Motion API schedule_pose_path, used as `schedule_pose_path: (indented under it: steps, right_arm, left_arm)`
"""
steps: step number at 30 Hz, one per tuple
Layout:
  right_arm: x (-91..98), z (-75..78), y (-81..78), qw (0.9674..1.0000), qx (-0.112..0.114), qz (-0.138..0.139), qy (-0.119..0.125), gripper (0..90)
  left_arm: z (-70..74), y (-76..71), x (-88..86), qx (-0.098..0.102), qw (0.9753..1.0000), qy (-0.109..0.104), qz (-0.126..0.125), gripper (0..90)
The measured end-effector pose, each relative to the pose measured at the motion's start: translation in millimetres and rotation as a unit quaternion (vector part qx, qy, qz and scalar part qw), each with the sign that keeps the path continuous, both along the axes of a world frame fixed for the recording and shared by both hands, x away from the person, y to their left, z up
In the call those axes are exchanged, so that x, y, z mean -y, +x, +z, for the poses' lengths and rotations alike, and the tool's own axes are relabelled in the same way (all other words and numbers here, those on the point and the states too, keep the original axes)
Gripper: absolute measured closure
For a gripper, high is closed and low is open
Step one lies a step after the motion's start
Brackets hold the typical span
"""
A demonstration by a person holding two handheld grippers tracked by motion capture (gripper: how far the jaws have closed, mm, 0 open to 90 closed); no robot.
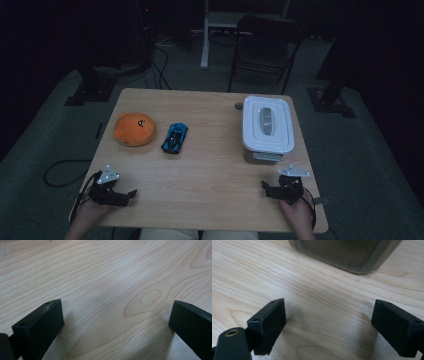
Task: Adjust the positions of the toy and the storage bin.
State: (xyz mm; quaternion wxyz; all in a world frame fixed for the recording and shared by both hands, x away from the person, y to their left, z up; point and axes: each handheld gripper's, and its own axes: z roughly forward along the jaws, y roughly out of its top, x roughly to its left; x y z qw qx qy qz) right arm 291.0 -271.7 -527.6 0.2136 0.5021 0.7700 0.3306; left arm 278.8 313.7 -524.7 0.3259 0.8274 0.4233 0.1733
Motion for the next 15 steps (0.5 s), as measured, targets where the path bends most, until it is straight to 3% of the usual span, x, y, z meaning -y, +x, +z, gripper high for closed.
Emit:
schedule_pose_path:
  steps: [10,15]
  right_arm:
    - [3.0,-0.1,-1.9,1.0000,0.000,0.008,0.001,12.2]
    - [3.0,-0.1,-1.9,1.0000,0.000,0.008,0.001,12.2]
  left_arm:
    - [0.1,0.1,-0.2,0.000,0.9999,0.001,-0.012,0.3]
    - [0.9,0.9,1.3,-0.001,1.0000,0.003,0.002,1.2]
